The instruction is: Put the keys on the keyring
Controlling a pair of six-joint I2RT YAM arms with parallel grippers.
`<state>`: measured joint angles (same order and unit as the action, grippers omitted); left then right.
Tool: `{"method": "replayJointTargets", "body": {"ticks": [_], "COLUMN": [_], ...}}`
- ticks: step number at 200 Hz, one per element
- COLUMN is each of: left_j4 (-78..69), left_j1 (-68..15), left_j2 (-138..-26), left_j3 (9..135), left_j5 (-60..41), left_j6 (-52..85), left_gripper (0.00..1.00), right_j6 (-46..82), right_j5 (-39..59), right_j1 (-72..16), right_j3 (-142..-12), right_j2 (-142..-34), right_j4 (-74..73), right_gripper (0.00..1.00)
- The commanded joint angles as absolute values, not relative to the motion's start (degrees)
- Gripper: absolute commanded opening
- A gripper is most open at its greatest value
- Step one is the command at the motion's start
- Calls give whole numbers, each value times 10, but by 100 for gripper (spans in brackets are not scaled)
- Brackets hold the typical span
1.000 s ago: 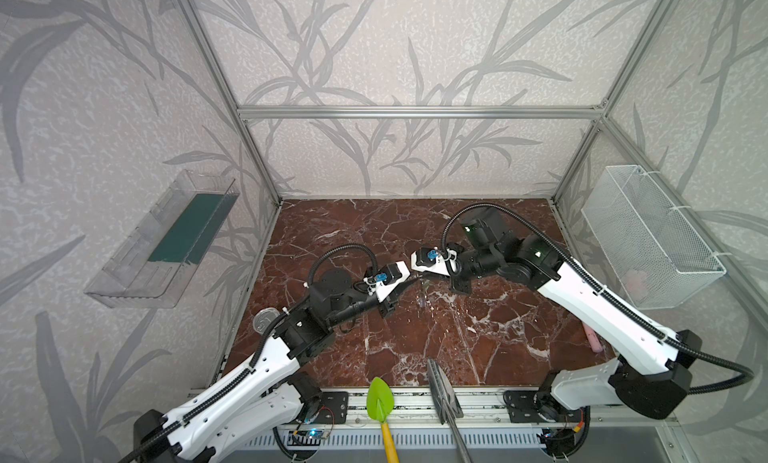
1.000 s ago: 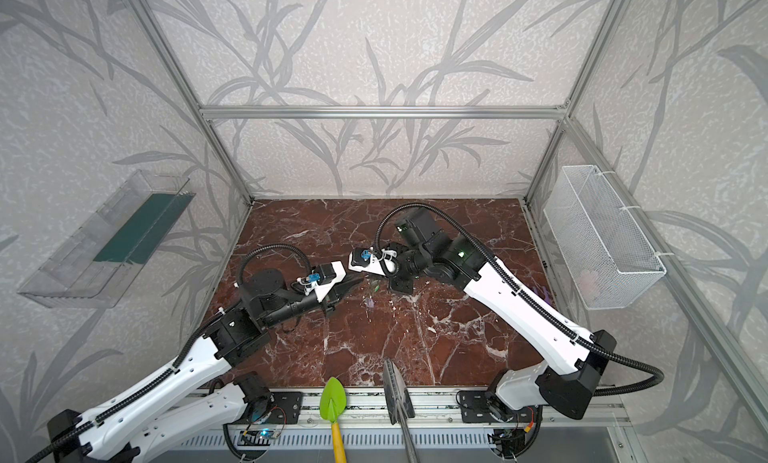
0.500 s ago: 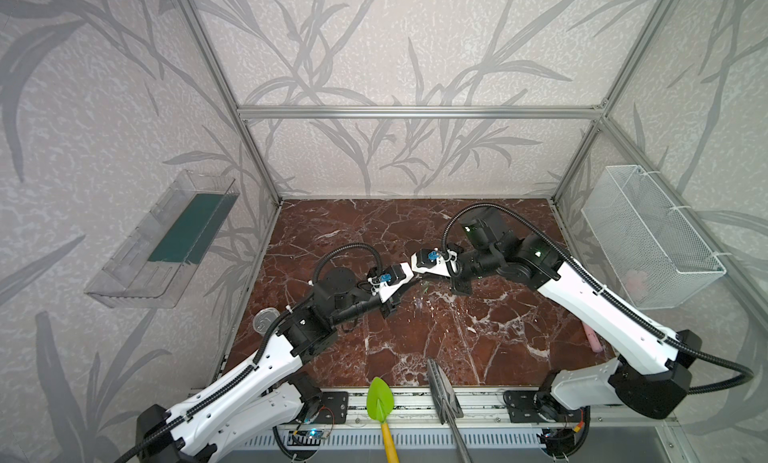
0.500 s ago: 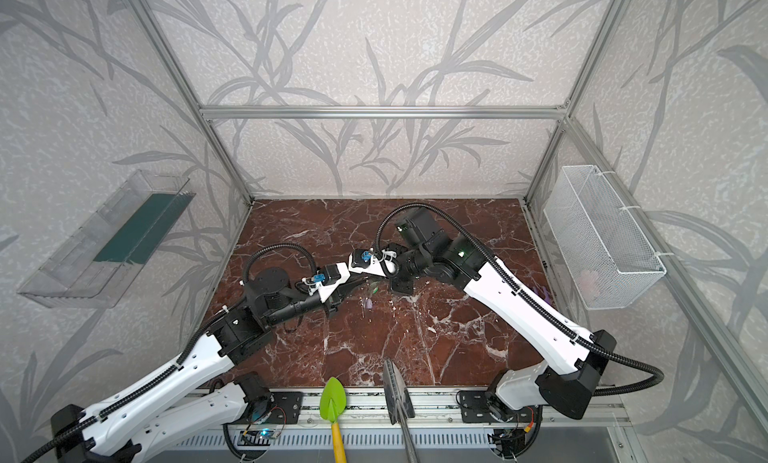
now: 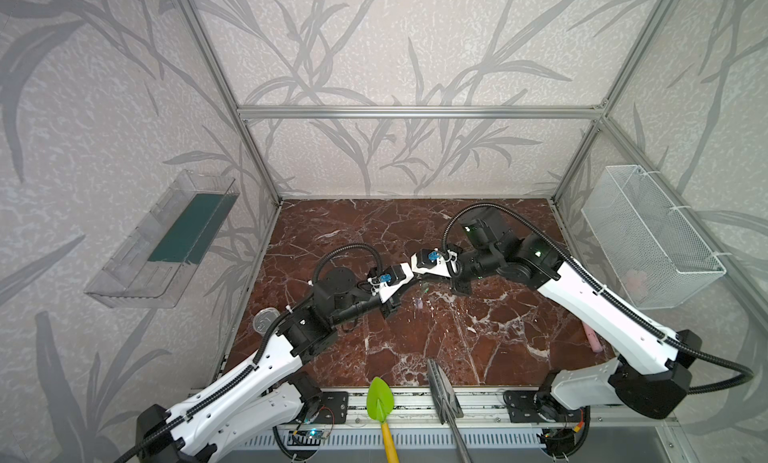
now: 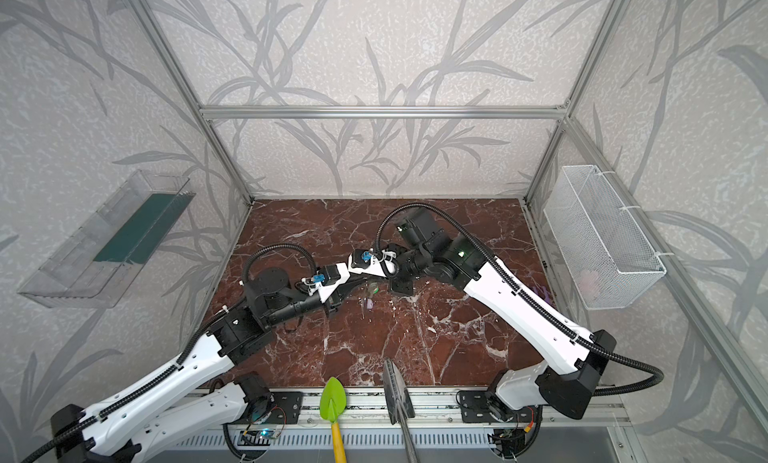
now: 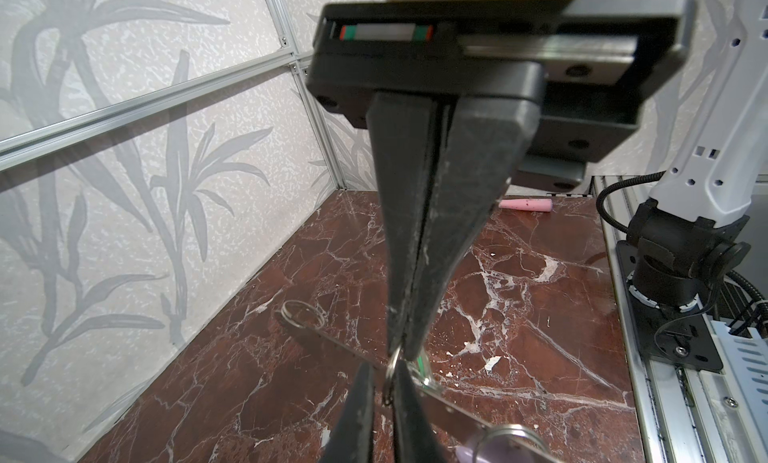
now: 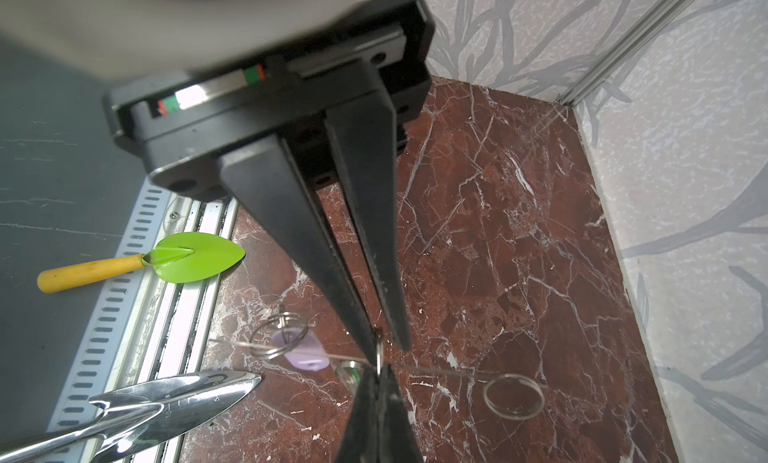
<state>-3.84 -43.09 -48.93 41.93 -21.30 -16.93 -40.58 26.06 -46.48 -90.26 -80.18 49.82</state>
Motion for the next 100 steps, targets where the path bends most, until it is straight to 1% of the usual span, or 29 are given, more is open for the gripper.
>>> {"method": "replayJointTargets", "body": {"ticks": [1, 37, 49, 58, 76, 100], "left_j4": [-55, -56, -57, -60, -71, -142], "left_j1": [-432, -432, -432, -432, -432, -432], "left_j2": [-484, -486, -485, -486, -487, -478], "left_j3": [434, 434, 434, 433, 428, 394], "left_j5": [-218, -221, -221, -221, -225, -222], "left_j6": [-175, -176, -176, -175, -172, -149], "left_gripper": [13, 11, 7, 0, 0, 0], "right_j6": [-412, -413, -413, -412, -406, -370], "right_j5": [281, 281, 282, 282, 279, 232], "right_j1": [-467, -468, -468, -467, -467, -468], "right_j3": [-921, -921, -921, -921, -917, -881], "right_j2": [-802, -804, -805, -806, -804, -783], "right_j4": [512, 512, 514, 512, 502, 440], "right_gripper": [0, 0, 0, 0, 0, 0]}}
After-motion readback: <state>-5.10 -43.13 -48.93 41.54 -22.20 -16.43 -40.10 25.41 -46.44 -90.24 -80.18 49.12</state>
